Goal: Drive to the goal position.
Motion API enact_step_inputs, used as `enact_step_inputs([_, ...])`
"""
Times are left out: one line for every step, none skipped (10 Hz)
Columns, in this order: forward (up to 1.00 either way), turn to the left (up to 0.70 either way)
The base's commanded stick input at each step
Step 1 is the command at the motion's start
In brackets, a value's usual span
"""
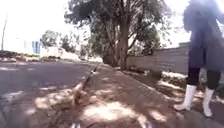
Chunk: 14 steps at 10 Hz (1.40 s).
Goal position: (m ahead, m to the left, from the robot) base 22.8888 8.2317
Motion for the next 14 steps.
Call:
enact_step_inputs([0.70,0.00])
enact_step_inputs([0.70,0.00])
enact_step_inputs([0.70,0.00])
enact_step_inputs([0.70,0.00])
enact_step_inputs([0.70,0.00])
enact_step_inputs([0.70,0.00])
enact_step_inputs([0.70,0.00])
enact_step_inputs([0.70,0.00])
enact_step_inputs([0.70,0.00])
enact_step_inputs([0.70,0.00])
enact_step_inputs([0.70,0.00])
enact_step_inputs([0.70,0.00])
enact_step_inputs([0.70,0.00])
enact_step_inputs([0.70,0.00])
